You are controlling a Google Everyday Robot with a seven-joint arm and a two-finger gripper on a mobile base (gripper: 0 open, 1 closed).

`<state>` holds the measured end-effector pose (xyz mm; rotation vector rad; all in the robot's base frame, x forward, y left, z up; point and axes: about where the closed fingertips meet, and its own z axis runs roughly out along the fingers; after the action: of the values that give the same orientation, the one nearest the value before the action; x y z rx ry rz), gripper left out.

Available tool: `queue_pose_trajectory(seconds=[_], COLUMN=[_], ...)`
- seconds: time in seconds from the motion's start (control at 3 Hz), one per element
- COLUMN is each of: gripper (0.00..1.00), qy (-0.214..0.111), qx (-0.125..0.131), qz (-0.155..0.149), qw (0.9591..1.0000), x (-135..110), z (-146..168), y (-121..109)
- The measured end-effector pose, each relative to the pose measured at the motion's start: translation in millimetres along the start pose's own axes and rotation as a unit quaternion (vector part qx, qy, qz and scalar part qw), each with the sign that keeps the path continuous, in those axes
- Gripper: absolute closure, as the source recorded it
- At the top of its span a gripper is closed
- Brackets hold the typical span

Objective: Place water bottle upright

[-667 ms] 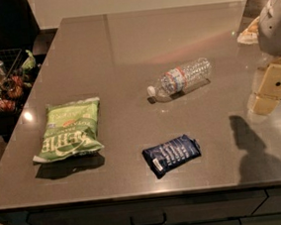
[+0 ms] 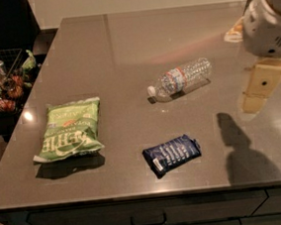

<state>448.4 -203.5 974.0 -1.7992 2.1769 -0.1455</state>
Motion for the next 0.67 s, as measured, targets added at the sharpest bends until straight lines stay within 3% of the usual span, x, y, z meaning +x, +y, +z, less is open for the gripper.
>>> queue_pose_trajectory(seconds=[0.33, 0.67], gripper=[0.00, 0.00], qy=[0.023, 0.027], qx=[0.012, 0.007], qz=[-0.062, -0.105], qw=[0.9978, 0.9941], x=[-24, -48], z=[16, 37], y=[-13, -32])
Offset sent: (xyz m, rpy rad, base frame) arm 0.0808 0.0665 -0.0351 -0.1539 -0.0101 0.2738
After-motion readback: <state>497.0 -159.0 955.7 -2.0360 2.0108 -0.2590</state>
